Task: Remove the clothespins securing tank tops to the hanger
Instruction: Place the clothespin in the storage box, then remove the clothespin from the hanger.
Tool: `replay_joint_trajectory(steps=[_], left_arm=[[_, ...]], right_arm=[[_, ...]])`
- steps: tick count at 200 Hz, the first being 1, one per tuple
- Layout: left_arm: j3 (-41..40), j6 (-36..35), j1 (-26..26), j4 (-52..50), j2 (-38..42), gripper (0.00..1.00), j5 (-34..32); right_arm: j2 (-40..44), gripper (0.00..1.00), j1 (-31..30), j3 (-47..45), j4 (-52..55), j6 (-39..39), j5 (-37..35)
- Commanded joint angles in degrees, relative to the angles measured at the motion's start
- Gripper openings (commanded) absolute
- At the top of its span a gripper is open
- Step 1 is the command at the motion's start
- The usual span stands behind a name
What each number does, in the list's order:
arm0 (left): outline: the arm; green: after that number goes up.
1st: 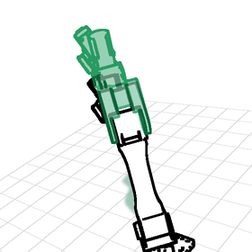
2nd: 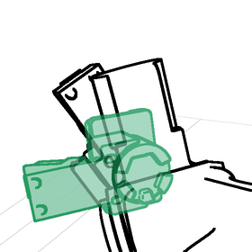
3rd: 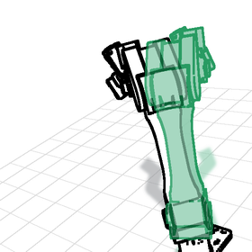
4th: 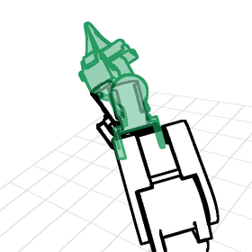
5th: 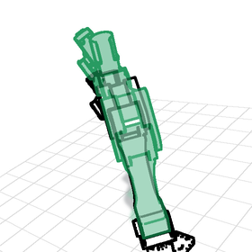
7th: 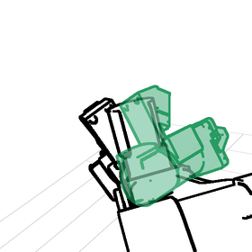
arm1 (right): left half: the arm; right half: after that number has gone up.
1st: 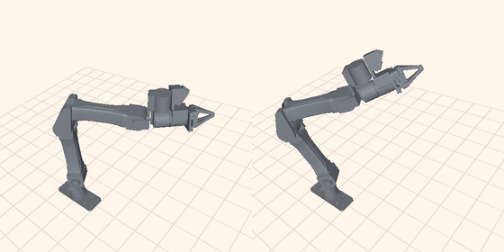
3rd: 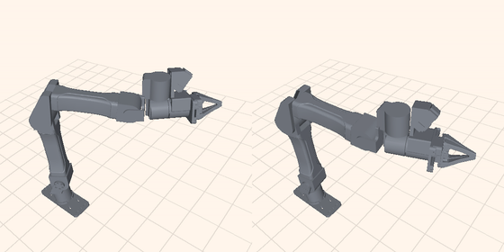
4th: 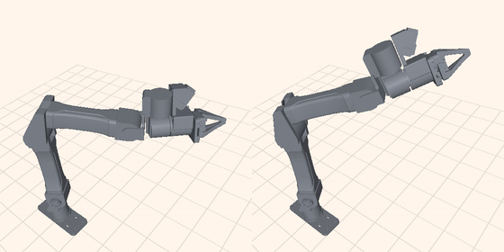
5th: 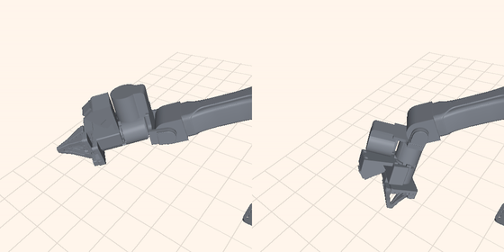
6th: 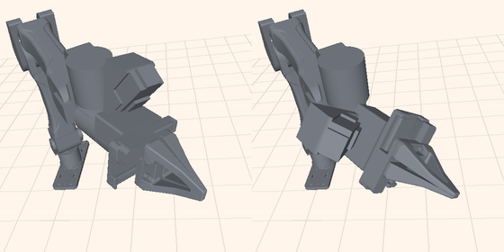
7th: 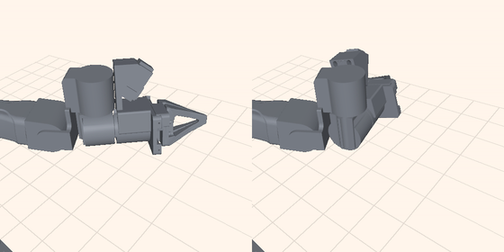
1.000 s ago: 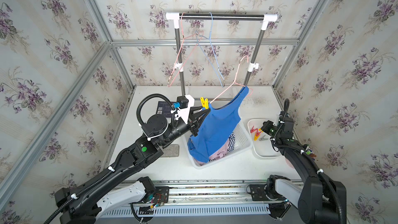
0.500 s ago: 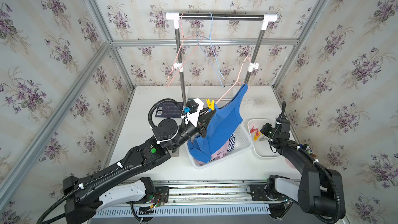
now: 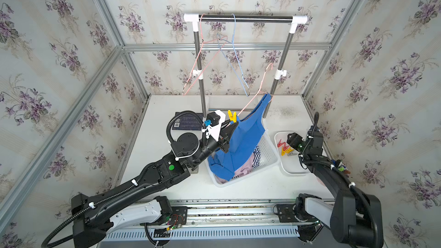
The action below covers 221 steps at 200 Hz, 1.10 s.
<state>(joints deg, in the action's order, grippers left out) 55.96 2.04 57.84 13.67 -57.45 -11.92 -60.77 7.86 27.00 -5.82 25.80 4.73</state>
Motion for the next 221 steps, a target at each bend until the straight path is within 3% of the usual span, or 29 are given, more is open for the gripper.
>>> replay_joint_trajectory(steps=[1, 23, 40, 84, 129, 187, 221], left_arm=[[0.1, -0.4, 0.3, 4.5, 0.6, 0.0, -1.8], [0.3, -1.0, 0.9, 4.6, 0.4, 0.0, -2.8], [0.4, -1.9, 1.7, 5.5, -0.6, 0.0, -4.2], [0.3, -5.2, 6.4, 9.7, -3.4, 0.0, -8.0], [1.7, -10.3, 10.8, 12.1, -6.0, 0.0, -13.2], [2.1, -12.0, 12.3, 14.5, -8.0, 0.0, -14.2], [2.1, -9.9, 12.3, 15.1, -8.9, 0.0, -14.5]], right_arm=[[9.1, 0.73, -0.2, 1.2, 0.8, 2.4, 3.3], [16.9, 0.73, -2.3, 4.3, -1.2, 3.1, 10.2], [19.8, 0.75, -7.2, 8.9, -2.5, 2.2, 11.4], [19.1, 0.77, -18.6, 21.3, -8.1, -2.0, 14.2], [13.8, 0.8, -19.5, 26.9, -16.6, 0.7, 22.1], [8.6, 0.79, -20.7, 28.4, -22.3, 0.9, 25.1], [4.1, 0.71, -20.9, 30.1, -22.1, 0.0, 26.0]])
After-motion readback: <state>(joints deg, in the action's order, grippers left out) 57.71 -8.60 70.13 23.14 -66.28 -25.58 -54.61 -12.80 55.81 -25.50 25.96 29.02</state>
